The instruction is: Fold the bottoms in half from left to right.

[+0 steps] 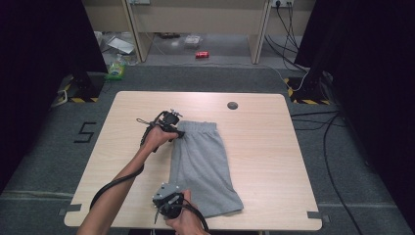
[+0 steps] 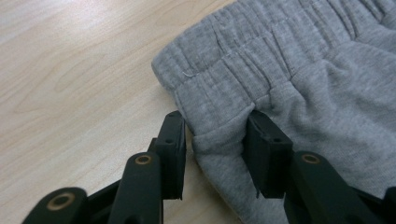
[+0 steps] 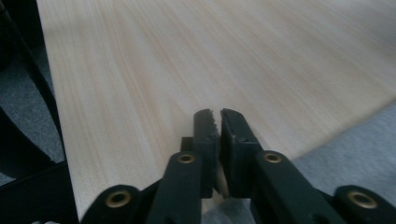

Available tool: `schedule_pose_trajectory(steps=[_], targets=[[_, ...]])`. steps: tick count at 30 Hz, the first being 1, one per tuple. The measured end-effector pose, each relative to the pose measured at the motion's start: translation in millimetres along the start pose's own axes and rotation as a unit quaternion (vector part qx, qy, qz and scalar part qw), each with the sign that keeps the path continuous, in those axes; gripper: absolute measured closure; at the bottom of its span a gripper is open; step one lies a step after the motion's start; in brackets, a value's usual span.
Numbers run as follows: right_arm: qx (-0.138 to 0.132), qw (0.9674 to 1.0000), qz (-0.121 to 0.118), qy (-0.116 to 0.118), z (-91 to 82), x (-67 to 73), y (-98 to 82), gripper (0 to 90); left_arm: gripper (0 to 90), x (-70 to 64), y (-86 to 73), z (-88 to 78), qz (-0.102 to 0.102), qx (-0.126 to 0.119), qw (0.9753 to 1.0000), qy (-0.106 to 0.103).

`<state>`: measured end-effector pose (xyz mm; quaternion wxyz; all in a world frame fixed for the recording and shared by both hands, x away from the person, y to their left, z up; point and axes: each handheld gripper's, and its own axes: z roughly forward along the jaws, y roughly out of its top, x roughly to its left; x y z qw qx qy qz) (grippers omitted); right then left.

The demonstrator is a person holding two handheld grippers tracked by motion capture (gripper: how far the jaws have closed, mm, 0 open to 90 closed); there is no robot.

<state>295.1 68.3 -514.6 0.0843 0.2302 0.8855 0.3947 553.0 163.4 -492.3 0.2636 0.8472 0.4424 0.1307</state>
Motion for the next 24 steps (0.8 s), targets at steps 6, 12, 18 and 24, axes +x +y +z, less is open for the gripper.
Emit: schedule_pose_trajectory(steps=[6,12,18,24], targets=[[-0.016,0.9989,0.007,-0.044,-27.8,-12.5,1.6,67.1,60.2,-1.2,1.8,0.3,0.003,0.005,1.0000,0.004],[-0.004,0.9995,0.019,-0.024,-38.0,-7.1,-13.7,54.6,61.3,0.1,2.2,0.6,-0.005,0.006,1.0000,-0.001],[0.027,0.9996,0.001,-0.002,-37.3,12.8,-23.9,45.8,61.3,-0.4,2.7,0.7,-0.007,0.007,0.9999,0.001],[0.031,0.9992,-0.019,-0.020,-32.8,19.8,-26.6,60.3,61.3,-0.2,2.9,0.8,-0.010,0.008,0.9999,0.000]])
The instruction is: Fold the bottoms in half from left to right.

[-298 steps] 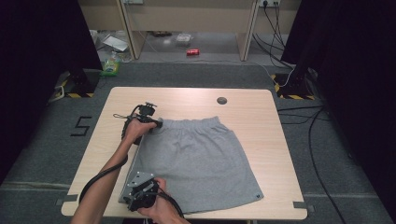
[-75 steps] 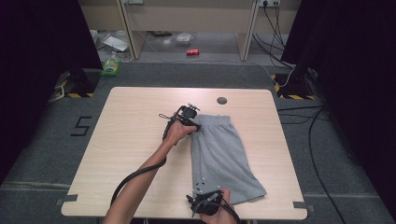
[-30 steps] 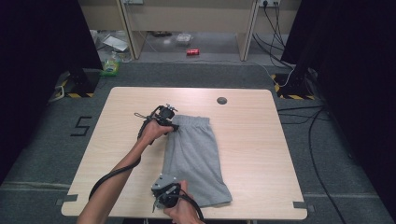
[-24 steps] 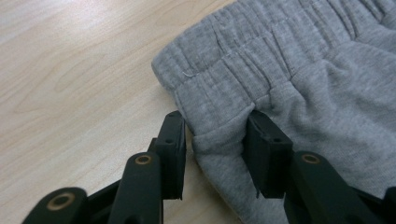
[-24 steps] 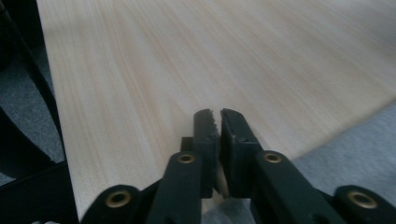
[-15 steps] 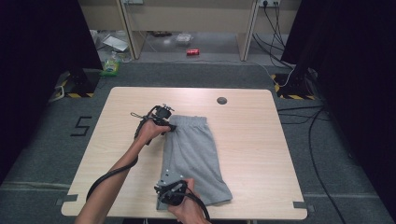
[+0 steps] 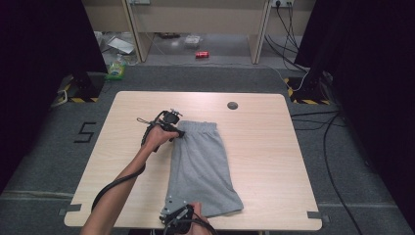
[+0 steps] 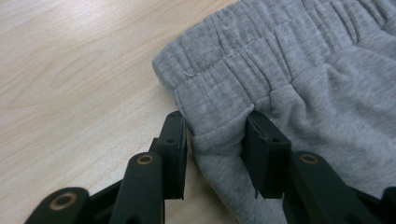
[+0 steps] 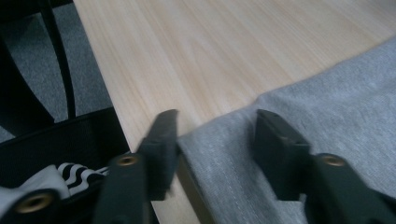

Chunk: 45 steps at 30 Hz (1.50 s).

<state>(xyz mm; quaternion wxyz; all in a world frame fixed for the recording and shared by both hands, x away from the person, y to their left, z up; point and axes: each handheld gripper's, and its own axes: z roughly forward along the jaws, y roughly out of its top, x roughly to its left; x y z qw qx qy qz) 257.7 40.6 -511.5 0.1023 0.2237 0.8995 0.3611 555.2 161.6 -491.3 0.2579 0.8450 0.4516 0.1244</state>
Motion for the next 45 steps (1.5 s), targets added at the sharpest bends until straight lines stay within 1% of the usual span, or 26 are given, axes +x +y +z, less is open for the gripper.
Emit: schedule_pose_trajectory(steps=[2,3,5,6,7,8,11,12,13,15,18,19,21,22,23,24,25,26,27,29,30,31,33,40,43,45], targets=[[-0.006,1.0000,0.004,0.000,0.5,-1.2,-0.7,69.7,61.3,0.0,0.4,0.0,-0.001,0.001,1.0000,0.000],[-0.007,1.0000,0.000,0.000,0.8,-3.3,-0.3,74.1,61.4,-0.1,0.7,0.1,-0.001,0.002,1.0000,0.000],[-0.013,0.9999,0.001,0.001,2.6,-6.0,0.1,77.4,61.6,0.1,1.3,0.6,-0.001,0.001,1.0000,0.003],[-0.016,0.9999,-0.004,-0.002,3.7,-7.1,1.0,78.1,61.7,0.4,1.8,0.7,0.001,0.001,1.0000,0.003],[-0.017,0.9998,-0.001,0.005,5.5,-6.7,2.2,78.4,61.7,0.6,2.3,0.8,0.002,0.002,1.0000,0.004],[-0.018,0.9998,-0.002,0.004,7.0,-5.9,3.8,78.6,61.9,0.7,2.7,0.9,0.003,0.003,1.0000,0.005],[-0.021,0.9997,-0.007,0.013,13.7,-3.9,10.2,78.7,62.3,0.4,2.7,0.4,0.009,0.004,0.9999,0.012],[-0.022,0.9997,-0.005,0.014,15.7,-2.9,12.4,78.7,62.4,0.6,2.3,-0.1,0.014,0.005,0.9998,0.015],[-0.021,0.9996,0.007,0.018,17.8,-0.7,13.8,78.7,62.5,1.3,1.6,-0.9,0.016,0.007,0.9997,0.018],[-0.024,0.9995,-0.003,0.020,21.8,1.8,17.5,78.6,62.4,4.7,-0.8,-2.6,0.013,0.008,0.9997,0.016],[-0.026,0.9992,-0.004,0.030,26.6,5.4,21.7,77.0,62.2,11.4,-6.0,-5.5,0.003,0.006,0.9999,0.013],[-0.027,0.9991,-0.004,0.032,27.8,5.9,22.5,75.1,62.0,13.3,-7.8,-6.0,-0.003,0.003,0.9999,0.010],[-0.030,0.9988,-0.001,0.038,28.5,5.5,23.5,67.9,61.7,15.8,-10.6,-5.9,-0.016,-0.006,0.9998,0.002],[-0.027,0.9987,0.007,0.043,27.7,5.6,24.0,64.4,61.6,16.6,-11.0,-5.8,-0.018,-0.008,0.9998,0.000],[-0.029,0.9984,0.013,0.046,26.5,5.2,24.5,61.7,61.3,16.8,-11.1,-5.8,-0.017,-0.007,0.9998,-0.001],[-0.033,0.9984,0.006,0.045,25.0,3.4,25.5,59.5,61.3,16.7,-10.8,-5.8,-0.017,-0.006,0.9998,0.000],[-0.033,0.9983,0.015,0.045,22.4,2.8,26.5,57.8,61.3,16.5,-10.4,-5.8,-0.017,-0.005,0.9998,0.000],[-0.040,0.9981,0.012,0.044,20.2,0.2,28.1,56.9,61.2,16.4,-10.2,-5.8,-0.017,-0.004,0.9998,0.000],[-0.044,0.9980,0.016,0.042,17.1,-1.5,29.8,56.0,61.3,16.4,-10.3,-5.8,-0.018,-0.004,0.9998,0.000],[-0.048,0.9979,0.016,0.039,11.3,-6.6,33.3,54.0,61.2,16.6,-10.7,-5.8,-0.019,-0.006,0.9998,0.000],[-0.050,0.9978,0.022,0.036,8.4,-9.0,34.6,52.8,61.2,16.8,-10.8,-5.8,-0.019,-0.006,0.9998,0.000],[-0.053,0.9979,0.019,0.034,5.9,-12.8,35.7,52.0,61.2,16.7,-10.8,-5.8,-0.019,-0.006,0.9998,0.000],[-0.054,0.9978,0.025,0.029,0.9,-20.5,36.8,51.2,61.2,16.6,-10.6,-5.8,-0.019,-0.006,0.9998,0.000],[-0.054,0.9972,0.050,-0.001,-13.7,-56.0,33.4,50.6,61.0,16.6,-12.9,-5.9,-0.019,-0.013,0.9997,0.000],[-0.057,0.9962,0.063,-0.020,-18.9,-72.8,31.1,50.6,61.0,16.3,-13.1,-5.9,-0.020,-0.014,0.9997,0.000],[-0.058,0.9954,0.072,-0.027,-21.9,-83.3,29.8,50.5,61.0,16.3,-13.2,-5.9,-0.020,-0.014,0.9997,0.001]])
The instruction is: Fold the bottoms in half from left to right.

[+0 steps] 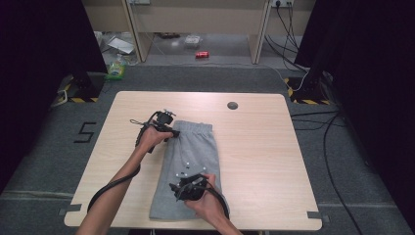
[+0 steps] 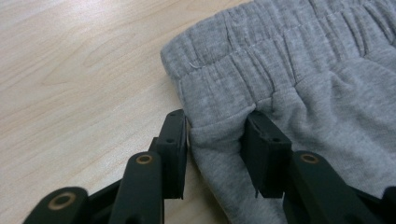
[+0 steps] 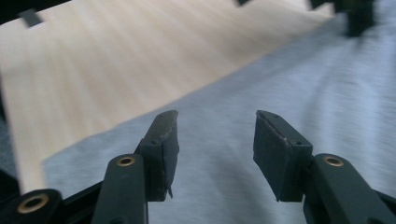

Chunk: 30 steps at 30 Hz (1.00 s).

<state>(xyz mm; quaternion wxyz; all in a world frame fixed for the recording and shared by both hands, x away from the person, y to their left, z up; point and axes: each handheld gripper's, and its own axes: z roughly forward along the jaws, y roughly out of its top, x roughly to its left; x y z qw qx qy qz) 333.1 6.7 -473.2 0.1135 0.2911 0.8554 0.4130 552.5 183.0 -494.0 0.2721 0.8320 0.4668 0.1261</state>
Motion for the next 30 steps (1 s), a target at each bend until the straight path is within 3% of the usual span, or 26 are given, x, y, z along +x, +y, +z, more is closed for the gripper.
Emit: schedule_pose_trajectory(steps=[8,14,21,30], targets=[[-0.008,0.9986,0.032,-0.043,-8.4,-40.2,-0.4,50.9,61.0,-0.1,-0.7,0.0,0.000,-0.002,1.0000,0.000],[-0.011,0.9959,0.066,-0.060,-10.6,-73.1,-1.9,50.8,61.0,-0.3,-0.9,0.0,-0.001,-0.003,1.0000,0.001],[-0.017,0.9917,0.087,-0.093,-11.6,-108.9,-0.1,50.7,61.1,-0.3,-0.9,0.0,-0.001,-0.003,1.0000,0.001],[-0.018,0.9875,0.112,-0.109,-8.9,-139.3,3.5,49.2,61.0,-0.5,-1.5,0.1,-0.002,-0.006,1.0000,0.002]])
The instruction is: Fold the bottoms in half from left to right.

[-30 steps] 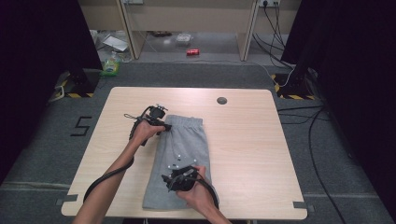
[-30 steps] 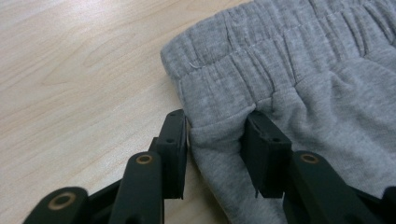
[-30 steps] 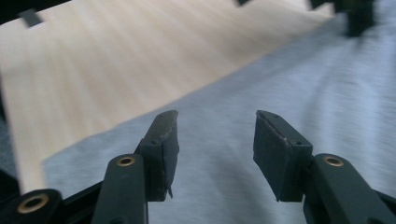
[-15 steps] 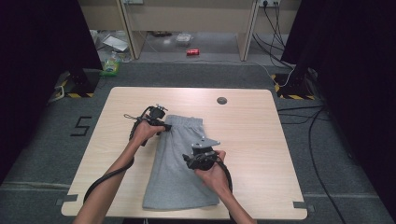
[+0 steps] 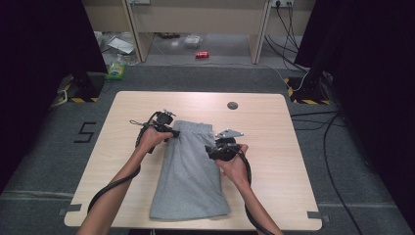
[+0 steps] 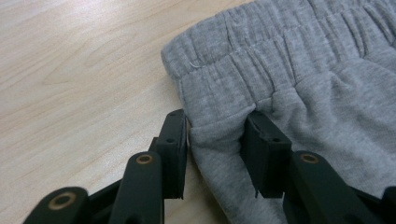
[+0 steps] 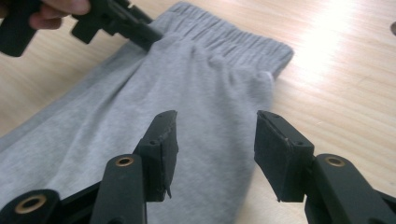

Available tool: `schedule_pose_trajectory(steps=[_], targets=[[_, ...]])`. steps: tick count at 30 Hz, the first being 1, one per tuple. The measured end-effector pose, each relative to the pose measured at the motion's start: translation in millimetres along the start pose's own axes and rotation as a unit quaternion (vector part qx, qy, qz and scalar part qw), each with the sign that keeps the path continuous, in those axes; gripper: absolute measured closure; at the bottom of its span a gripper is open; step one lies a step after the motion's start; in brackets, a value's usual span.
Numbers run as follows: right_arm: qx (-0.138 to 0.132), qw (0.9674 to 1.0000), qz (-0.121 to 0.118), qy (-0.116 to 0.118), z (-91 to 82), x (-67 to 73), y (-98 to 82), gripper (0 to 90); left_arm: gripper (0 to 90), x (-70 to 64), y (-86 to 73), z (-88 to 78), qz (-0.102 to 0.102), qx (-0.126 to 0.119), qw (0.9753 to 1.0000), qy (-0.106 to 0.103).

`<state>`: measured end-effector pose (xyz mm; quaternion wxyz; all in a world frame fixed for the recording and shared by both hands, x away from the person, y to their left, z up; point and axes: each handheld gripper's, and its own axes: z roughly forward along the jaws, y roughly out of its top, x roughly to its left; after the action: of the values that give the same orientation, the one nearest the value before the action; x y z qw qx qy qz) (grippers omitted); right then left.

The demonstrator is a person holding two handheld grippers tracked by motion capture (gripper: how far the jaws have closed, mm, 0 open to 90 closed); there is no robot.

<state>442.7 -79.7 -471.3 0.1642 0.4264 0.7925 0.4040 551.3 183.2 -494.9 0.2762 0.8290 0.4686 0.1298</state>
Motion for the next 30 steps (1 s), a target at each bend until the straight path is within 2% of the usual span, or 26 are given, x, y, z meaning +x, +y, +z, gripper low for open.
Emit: schedule_pose_trajectory(steps=[7,13,15,21,30], targets=[[0.009,0.9998,0.008,-0.013,7.3,-10.2,3.3,46.3,61.1,0.1,-0.1,-0.2,0.000,0.000,1.0000,0.000],[0.010,0.9993,0.033,-0.017,14.1,-18.6,5.7,42.8,61.0,0.2,0.1,-0.2,0.001,0.001,1.0000,-0.001],[0.010,0.9992,0.033,-0.019,17.0,-20.8,7.0,42.2,61.1,0.2,0.1,-0.1,0.001,0.001,1.0000,-0.001],[0.009,0.9986,0.049,-0.018,26.3,-21.8,11.6,41.5,61.0,0.3,0.3,-0.1,0.001,0.002,1.0000,-0.001],[0.020,0.9985,0.045,-0.023,39.4,-21.8,18.4,40.3,61.0,0.4,0.4,-0.1,0.002,0.002,1.0000,-0.002]])
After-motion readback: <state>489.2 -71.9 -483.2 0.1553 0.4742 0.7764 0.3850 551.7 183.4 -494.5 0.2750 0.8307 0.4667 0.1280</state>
